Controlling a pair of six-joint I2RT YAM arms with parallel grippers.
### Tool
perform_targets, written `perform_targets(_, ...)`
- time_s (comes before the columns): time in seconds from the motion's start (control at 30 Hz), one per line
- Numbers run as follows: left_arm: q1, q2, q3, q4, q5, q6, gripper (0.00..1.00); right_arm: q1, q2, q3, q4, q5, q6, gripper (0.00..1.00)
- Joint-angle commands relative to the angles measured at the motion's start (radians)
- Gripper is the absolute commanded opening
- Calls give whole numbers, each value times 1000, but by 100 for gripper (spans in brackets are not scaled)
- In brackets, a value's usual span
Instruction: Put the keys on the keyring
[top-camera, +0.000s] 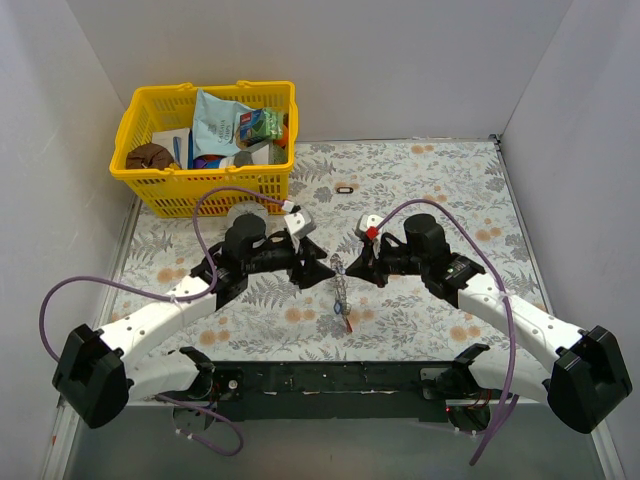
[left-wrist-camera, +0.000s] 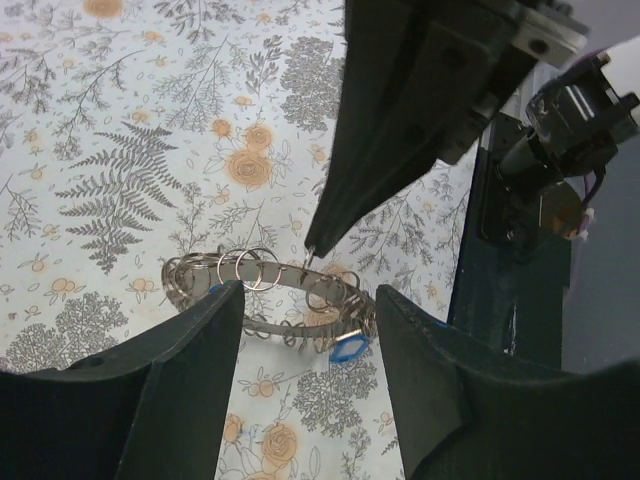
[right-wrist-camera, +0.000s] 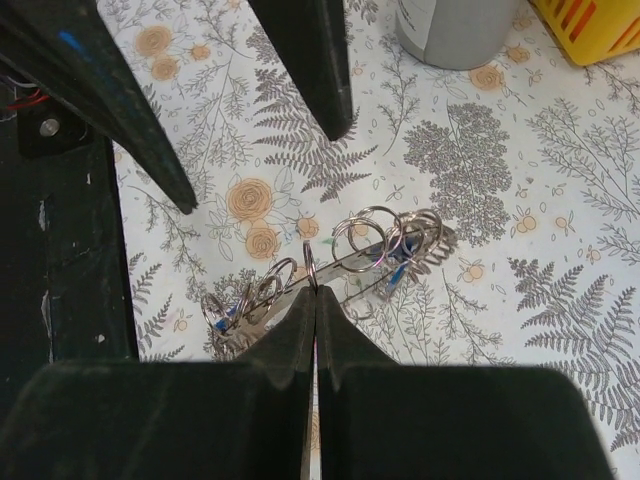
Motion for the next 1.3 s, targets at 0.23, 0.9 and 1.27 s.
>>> perform_targets(0.23,2,-189,-188,288,61,59,54,-6,-25,50,15,-121,-46,1)
perform_targets(0.9,2,-43,-209,388,108,31,40,-7,-26,22,83,-146,-16,1)
perform_targets(1.27,2,-8,-224,414,114,7,30,-7,-11,21,106,-149,-2,1)
